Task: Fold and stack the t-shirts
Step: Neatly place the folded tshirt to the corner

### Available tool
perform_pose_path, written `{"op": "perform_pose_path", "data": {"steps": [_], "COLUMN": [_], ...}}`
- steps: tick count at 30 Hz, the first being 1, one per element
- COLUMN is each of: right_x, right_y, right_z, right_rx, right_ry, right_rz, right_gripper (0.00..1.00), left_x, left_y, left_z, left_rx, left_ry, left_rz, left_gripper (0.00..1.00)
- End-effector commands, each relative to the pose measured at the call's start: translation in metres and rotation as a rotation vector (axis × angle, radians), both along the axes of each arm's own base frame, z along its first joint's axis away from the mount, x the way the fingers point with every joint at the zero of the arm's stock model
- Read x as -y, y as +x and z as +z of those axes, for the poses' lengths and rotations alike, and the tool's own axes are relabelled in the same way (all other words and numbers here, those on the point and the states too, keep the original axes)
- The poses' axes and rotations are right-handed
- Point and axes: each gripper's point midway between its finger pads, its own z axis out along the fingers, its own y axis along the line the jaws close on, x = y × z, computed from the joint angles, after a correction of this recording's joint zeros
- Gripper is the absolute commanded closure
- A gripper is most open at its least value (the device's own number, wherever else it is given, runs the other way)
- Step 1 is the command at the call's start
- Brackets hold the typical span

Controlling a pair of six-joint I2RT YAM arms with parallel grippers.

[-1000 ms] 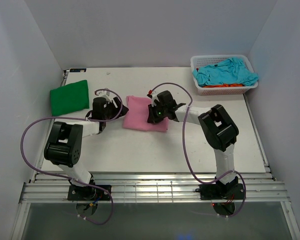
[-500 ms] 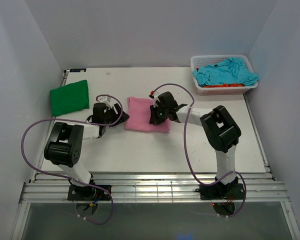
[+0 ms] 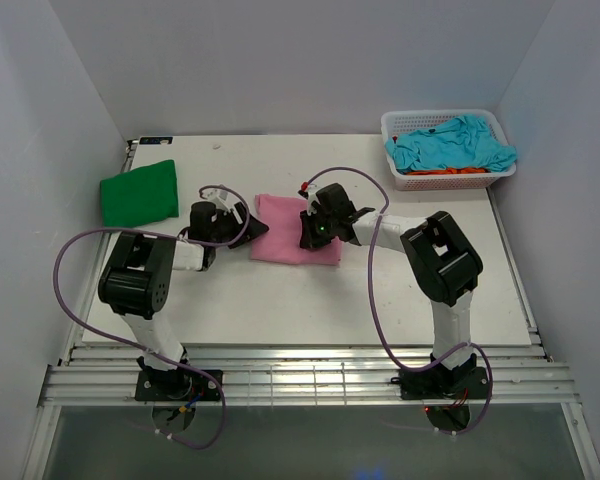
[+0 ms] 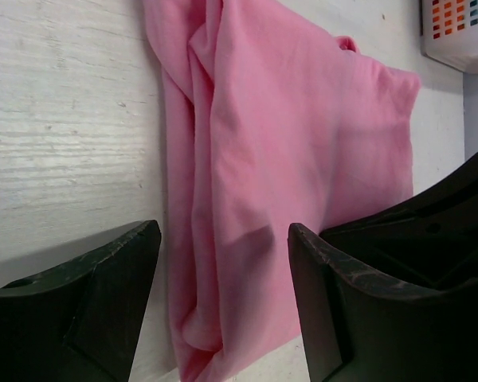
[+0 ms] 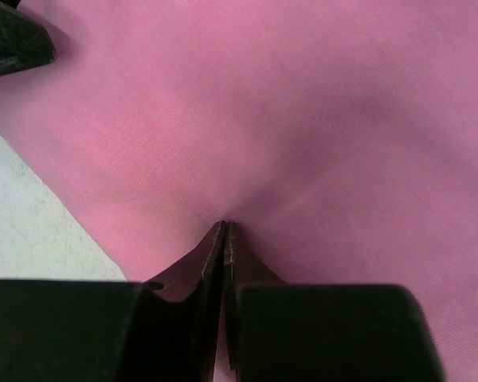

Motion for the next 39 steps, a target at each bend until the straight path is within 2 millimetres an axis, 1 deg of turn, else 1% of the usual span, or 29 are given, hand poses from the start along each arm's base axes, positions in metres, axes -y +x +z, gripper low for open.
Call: {"op": "perform_pose_path", "data": {"steps": [1, 4, 6, 7, 8, 9, 11, 12, 13, 19, 25, 32, 39], "right_x": [0.018, 0.016, 0.015, 0.015, 0.015, 0.015, 0.015, 0.016, 0.016, 0.015, 0.013, 0.013, 0.013], "right_y": [-0.016, -0.015, -0.015, -0.014, -0.015, -0.016, -0.016, -0.017, -0.017, -0.021, -0.025, -0.028, -0.03], "right_z": [-0.021, -0.02, -0.021, -0.02, -0.021, -0.021, -0.022, -0.023, -0.023, -0.025, -0.028, -0.034, -0.036], "right_rx": [-0.069, -0.067, -0.068, -0.068, -0.069, -0.073, -0.072, -0.075, -0.075, -0.08, -0.087, -0.097, -0.097], "right_ry": [-0.096, -0.091, -0.091, -0.089, -0.089, -0.09, -0.089, -0.09, -0.089, -0.082, -0.076, -0.075, -0.074], "right_rz": [0.0, 0.003, 0.007, 0.007, 0.009, 0.011, 0.015, 0.016, 0.018, 0.027, 0.044, 0.056, 0.065], "right_gripper": [0.92, 0.92, 0.92, 0.92, 0.92, 0.92, 0.92, 0.92, 0.92, 0.92, 0.92, 0.92, 0.92], "left_x": [0.016, 0.026, 0.036, 0.04, 0.043, 0.051, 0.056, 0.061, 0.062, 0.071, 0.082, 0.101, 0.113], "left_y": [-0.012, -0.016, -0.017, -0.018, -0.015, -0.017, -0.016, -0.013, -0.012, -0.005, -0.002, -0.005, -0.009], "left_z": [-0.002, -0.01, -0.01, -0.015, -0.015, -0.016, -0.018, -0.015, -0.017, -0.013, -0.017, -0.026, -0.03], "left_rx": [-0.024, -0.037, -0.039, -0.049, -0.045, -0.046, -0.049, -0.038, -0.042, -0.023, -0.028, -0.044, -0.046], "left_ry": [-0.036, -0.027, -0.03, -0.027, -0.026, -0.025, -0.024, -0.027, -0.026, -0.044, -0.058, -0.067, -0.063], "left_rz": [-0.062, -0.09, -0.115, -0.123, -0.128, -0.143, -0.147, -0.154, -0.155, -0.161, -0.171, -0.198, -0.236], "left_gripper": [0.24, 0.24, 0.24, 0.24, 0.24, 0.24, 0.24, 0.24, 0.24, 0.24, 0.24, 0.24, 0.26]}}
